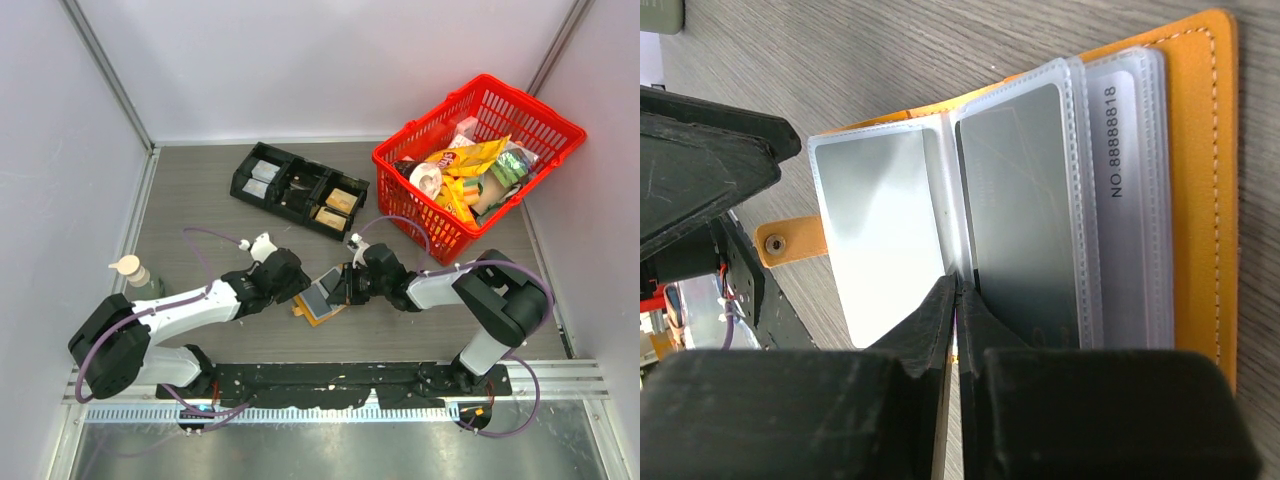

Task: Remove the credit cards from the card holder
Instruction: Remove the credit card from the card holder.

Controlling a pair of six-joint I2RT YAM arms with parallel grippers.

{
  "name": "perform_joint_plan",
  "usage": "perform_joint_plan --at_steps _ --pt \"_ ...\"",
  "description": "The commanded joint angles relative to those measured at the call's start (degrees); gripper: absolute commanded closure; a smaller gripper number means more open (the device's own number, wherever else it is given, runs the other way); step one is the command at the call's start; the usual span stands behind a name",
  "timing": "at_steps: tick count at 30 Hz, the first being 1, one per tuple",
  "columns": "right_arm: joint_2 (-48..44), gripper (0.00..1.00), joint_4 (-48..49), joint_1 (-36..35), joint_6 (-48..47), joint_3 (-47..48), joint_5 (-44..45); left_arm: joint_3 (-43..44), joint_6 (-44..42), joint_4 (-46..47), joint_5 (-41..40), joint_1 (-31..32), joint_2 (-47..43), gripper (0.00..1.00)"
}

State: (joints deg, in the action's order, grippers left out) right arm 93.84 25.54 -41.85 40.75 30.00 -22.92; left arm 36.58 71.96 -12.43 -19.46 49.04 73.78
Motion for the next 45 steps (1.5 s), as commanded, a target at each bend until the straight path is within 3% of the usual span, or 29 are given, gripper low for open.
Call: perform_joint_plan --at_steps 1,13,45 --pt "2.2 0.91 -3.2 0.1 -1.1 -1.3 2.2 1.9 -1.1 2.8 -0.5 -0.3 -0.7 0.48" --pt "2.1 0.91 -3.2 0.0 -1.1 -1.3 2.1 0.8 0.8 4.8 2.4 -0.3 2.0 0.50" --pt "2.0 0.91 -3.2 0.1 -0.9 -1.3 2.2 1.3 1.2 0.5 0.2 -0.3 2.3 0.49"
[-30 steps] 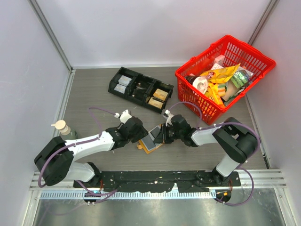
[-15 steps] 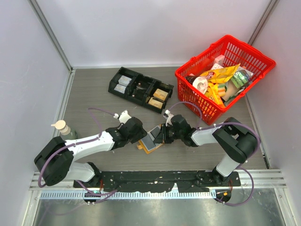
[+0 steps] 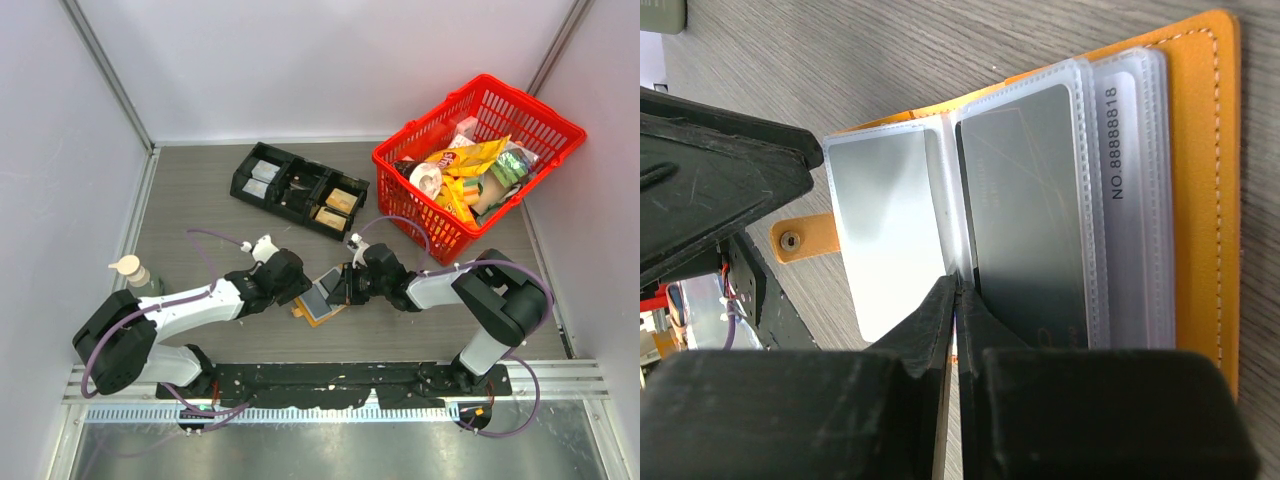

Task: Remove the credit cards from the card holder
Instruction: Remove the credit card from the card holder.

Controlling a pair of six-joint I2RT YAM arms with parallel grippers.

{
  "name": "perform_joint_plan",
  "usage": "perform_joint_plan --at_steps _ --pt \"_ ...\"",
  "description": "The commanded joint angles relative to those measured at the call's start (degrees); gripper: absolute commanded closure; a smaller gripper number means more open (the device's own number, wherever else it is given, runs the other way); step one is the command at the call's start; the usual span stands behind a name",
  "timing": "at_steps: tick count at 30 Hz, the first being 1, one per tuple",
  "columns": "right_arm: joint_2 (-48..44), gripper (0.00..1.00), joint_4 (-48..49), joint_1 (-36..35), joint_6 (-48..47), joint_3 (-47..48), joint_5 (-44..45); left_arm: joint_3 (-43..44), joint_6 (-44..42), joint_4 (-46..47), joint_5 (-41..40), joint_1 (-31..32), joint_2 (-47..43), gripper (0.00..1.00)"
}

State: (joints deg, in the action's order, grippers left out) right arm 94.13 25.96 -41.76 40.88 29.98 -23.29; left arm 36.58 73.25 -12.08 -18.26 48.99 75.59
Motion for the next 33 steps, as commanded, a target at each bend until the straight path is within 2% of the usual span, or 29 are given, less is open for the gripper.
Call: perform_joint_plan --at_steps 1,16,25,33 --pt "1.8 0.91 -3.7 0.0 -1.2 -1.2 2.5 1.4 0.0 -0.1 -0.9 -0.2 0.9 0.49" --pt "1.8 0.91 -3.7 0.0 -1.0 -1.1 2.5 1.6 -1.3 2.0 0.4 -0.2 1.7 0.49" --pt "1.3 0.91 -4.1 0.0 -1.2 -0.8 2.3 2.7 -4.2 6.0 4.0 -0.2 0.5 0.59" --pt "-1.7 0.91 -6.2 0.0 -1.5 0.7 2.2 3.9 -4.0 7.9 8.2 -0.2 2.5 0.62"
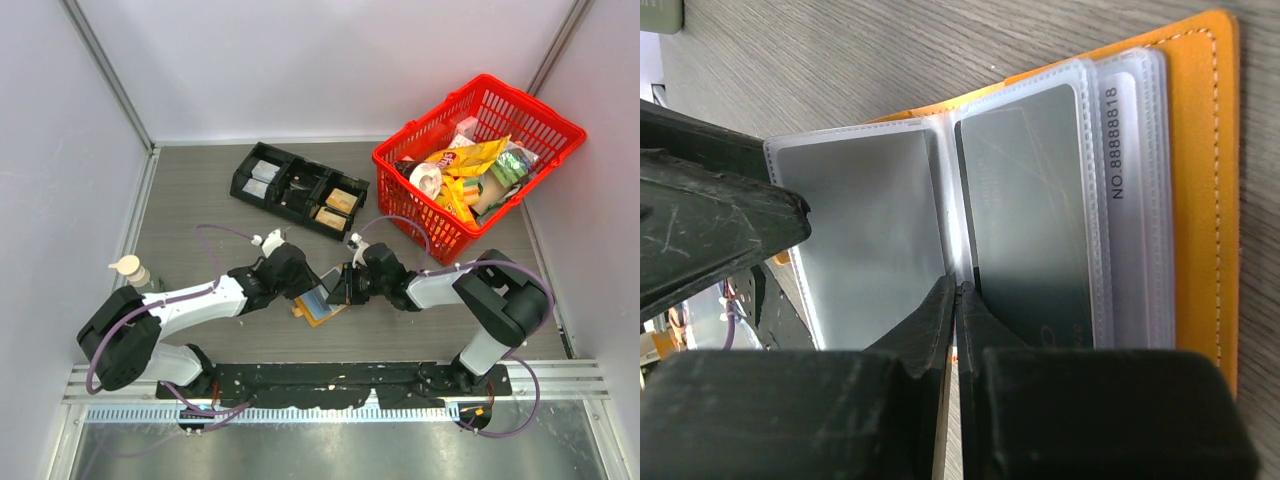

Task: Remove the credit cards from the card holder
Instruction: Remove the credit card from the card holder.

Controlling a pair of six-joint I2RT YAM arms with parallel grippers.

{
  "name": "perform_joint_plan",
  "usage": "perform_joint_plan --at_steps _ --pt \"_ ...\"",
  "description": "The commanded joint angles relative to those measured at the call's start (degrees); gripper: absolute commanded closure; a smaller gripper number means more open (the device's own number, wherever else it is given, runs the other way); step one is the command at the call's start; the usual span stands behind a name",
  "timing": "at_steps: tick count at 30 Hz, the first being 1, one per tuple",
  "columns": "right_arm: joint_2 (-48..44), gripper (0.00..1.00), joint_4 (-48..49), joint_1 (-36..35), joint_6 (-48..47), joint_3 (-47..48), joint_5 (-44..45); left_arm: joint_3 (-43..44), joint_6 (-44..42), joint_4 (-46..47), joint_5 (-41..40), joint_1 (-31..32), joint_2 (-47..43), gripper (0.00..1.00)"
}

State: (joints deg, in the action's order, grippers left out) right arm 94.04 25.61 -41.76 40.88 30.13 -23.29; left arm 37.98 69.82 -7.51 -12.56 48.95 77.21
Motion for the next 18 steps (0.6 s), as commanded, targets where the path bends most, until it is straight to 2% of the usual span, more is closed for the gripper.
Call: perform_joint_plan --at_steps 1,3,8,18 --pt "-2.0 0.91 -6.0 0.0 -1.6 0.7 2.3 2.5 -0.3 3.4 2.4 -0.1 1.4 0.63" --pt "-3.7 0.90 -7.2 0.0 -1.7 1.5 2.6 2.5 0.0 2.9 2.0 -0.2 1.8 0.65" --pt "-10.3 0.80 -12.2 0.0 -3.2 2.7 5.5 4.3 -0.6 2.1 1.7 -0.2 3.5 0.69" --pt "-20.3 0.78 -19.7 0.0 -5.6 1.6 17.8 11.1 -2.0 1.6 5.0 -0.1 10.7 0.69"
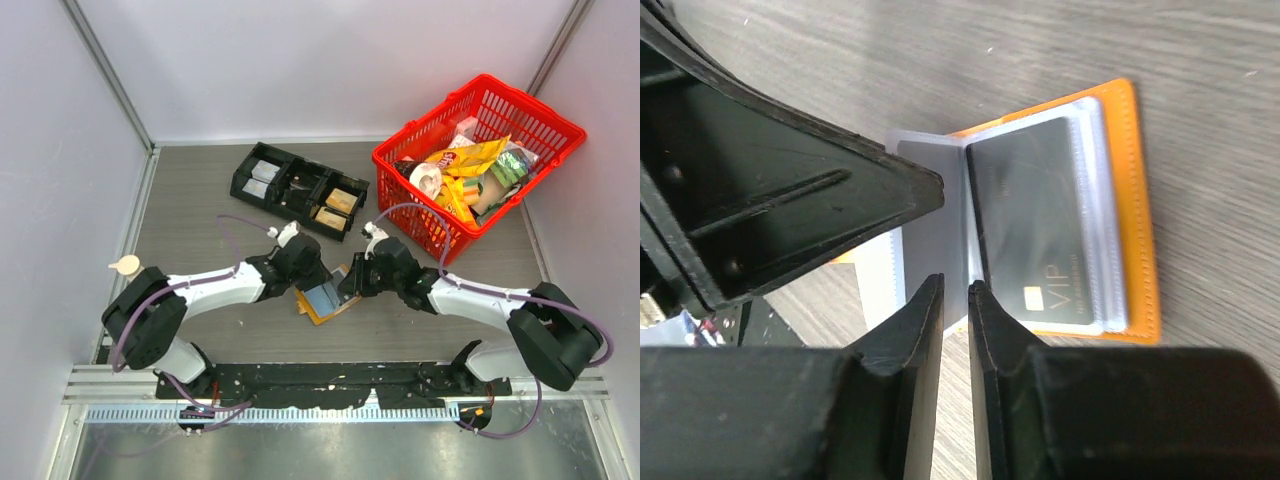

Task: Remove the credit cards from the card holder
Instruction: Remove the credit card from the card holder.

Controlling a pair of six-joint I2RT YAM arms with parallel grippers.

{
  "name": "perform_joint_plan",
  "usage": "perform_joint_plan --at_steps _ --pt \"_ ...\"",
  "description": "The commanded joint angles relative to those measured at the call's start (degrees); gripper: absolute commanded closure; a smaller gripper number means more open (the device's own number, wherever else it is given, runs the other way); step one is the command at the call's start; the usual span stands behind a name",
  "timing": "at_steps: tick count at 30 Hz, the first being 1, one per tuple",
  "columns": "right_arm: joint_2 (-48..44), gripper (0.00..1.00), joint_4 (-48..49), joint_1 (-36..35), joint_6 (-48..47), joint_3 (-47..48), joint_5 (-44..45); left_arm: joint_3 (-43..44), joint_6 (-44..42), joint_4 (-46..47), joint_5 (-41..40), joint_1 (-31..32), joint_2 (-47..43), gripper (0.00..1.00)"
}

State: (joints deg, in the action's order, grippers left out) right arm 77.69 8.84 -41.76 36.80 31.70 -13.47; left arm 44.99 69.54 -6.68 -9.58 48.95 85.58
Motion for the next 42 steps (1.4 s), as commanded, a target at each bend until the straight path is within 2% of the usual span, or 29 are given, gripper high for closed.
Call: perform_joint_plan --at_steps 1,7,12,16,24,27,35,37,42 --pt "-5.6 0.78 -3.3 0.0 -1.4 -0.6 9.0 5.0 -1.9 0.9 2.2 -0.1 3.2 0.68" --pt "-12.3 0.76 -6.4 0.3 -2.9 -2.2 16.0 10.8 -4.0 1.8 3.9 0.0 10.1 0.63" --pt "-13.0 0.76 -7.7 0.2 -4.7 -1.1 14.4 13.3 -5.2 2.5 5.8 -1.9 11.4 0.60" --pt "-11.8 0.76 -4.7 0.2 -4.8 -1.4 9.3 14.4 -7.0 1.4 5.9 -2.7 9.3 0.51" --pt "-4.2 0.78 -2.3 0.9 -4.2 1.4 6.5 5.0 -5.1 4.2 4.4 -2.7 -0.8 0.48" --pt "-1.5 0.80 -0.3 2.4 -3.8 2.0 3.8 1.6 -4.0 5.8 5.0 -2.7 -3.5 0.51" --pt "5.3 0.84 5.4 5.3 -1.6 3.3 -1.5 -4.0 -3.7 13.6 9.3 -2.7 -2.8 0.60" --pt "6.5 0.84 6.8 6.3 -0.8 2.7 -2.3 -4.9 -3.4 15.2 12.0 -2.7 -1.9 0.60" --pt "8.4 0.85 10.1 8.5 1.3 -0.4 -4.6 -7.5 -2.8 18.5 12.8 -2.6 -0.3 0.60"
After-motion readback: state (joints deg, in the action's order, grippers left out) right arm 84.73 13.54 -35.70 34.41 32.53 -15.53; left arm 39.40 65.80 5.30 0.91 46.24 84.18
